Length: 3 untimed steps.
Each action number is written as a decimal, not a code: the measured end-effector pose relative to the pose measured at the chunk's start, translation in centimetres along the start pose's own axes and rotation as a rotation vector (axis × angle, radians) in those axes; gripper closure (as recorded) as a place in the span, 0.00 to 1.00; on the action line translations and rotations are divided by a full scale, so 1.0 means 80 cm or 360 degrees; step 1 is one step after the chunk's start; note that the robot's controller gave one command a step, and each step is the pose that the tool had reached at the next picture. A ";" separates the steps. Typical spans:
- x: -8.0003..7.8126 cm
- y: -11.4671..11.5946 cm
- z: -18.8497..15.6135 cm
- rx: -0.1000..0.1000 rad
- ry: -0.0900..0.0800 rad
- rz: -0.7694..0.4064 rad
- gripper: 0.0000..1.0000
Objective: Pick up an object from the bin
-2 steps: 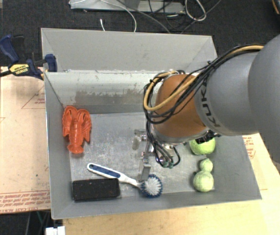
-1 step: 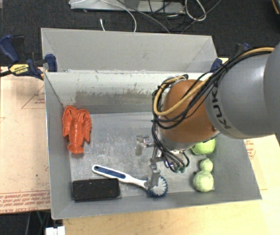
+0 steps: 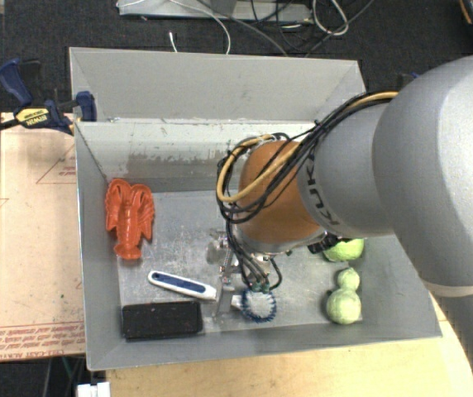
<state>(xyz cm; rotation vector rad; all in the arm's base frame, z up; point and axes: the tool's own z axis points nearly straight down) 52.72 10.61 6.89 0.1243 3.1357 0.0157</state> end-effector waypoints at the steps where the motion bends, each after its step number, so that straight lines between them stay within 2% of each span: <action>1: 0.040 -0.019 -0.002 0.0002 -0.0023 0.0158 1.00; 2: 0.040 -0.019 -0.002 0.0001 -0.0023 0.0159 1.00; 3: 0.033 -0.013 -0.126 0.0003 -0.0016 0.0174 1.00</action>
Offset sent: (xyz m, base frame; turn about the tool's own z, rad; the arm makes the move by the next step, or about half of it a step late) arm 0.0000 0.0000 0.0000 0.0000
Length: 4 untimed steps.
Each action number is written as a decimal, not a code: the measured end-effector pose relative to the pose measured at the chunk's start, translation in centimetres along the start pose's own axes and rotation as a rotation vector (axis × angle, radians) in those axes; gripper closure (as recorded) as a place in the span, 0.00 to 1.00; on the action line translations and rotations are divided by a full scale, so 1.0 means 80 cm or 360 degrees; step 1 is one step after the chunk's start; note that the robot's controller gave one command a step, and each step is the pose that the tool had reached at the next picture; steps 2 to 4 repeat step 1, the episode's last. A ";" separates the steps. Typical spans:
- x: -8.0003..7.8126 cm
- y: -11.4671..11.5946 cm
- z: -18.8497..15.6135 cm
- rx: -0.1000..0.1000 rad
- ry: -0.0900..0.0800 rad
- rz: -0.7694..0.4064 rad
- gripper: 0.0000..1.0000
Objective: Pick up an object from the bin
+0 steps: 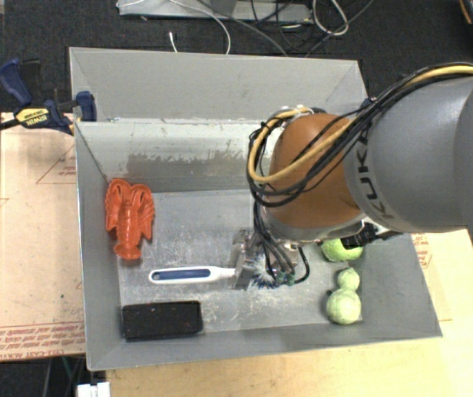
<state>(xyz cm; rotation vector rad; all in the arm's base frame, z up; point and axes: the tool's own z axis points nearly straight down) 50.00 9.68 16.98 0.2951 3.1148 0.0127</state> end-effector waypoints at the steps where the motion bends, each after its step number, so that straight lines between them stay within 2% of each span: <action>1: -0.001 0.004 -0.076 -0.0004 -0.0009 0.0000 1.00; 4: -0.001 0.004 -0.076 -0.0004 -0.0009 0.0000 1.00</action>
Offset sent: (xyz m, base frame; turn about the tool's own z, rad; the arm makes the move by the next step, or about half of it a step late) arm 0.0137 -0.0003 0.0952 -0.0150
